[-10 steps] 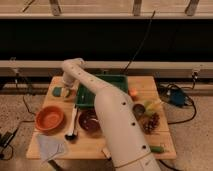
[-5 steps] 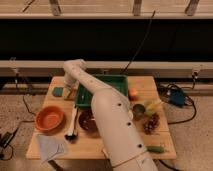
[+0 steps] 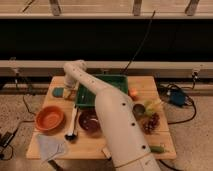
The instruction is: Wipe tray with sponge
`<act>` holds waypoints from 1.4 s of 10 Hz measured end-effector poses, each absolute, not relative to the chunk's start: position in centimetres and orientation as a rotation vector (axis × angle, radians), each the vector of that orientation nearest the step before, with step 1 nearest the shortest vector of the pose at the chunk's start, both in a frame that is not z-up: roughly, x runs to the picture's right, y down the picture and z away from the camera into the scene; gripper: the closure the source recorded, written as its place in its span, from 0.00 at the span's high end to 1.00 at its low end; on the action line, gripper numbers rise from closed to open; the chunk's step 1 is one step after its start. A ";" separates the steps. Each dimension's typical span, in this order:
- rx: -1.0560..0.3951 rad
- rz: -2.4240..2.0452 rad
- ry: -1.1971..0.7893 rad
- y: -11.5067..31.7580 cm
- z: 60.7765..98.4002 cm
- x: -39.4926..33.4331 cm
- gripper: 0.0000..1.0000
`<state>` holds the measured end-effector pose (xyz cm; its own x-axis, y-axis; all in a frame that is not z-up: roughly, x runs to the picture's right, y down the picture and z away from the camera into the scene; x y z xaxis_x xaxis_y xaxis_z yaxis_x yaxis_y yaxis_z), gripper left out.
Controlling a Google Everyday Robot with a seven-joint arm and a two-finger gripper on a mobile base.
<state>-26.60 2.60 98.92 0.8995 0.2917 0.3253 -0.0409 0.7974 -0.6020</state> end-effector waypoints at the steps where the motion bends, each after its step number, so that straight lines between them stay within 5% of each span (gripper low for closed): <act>1: -0.620 0.182 -0.432 2.6 98.4 -26.6 0.02; 7: -0.542 0.198 -0.552 -2.0 91.3 -22.2 0.00; 14: -0.472 0.329 -0.482 -3.6 91.5 -10.2 0.00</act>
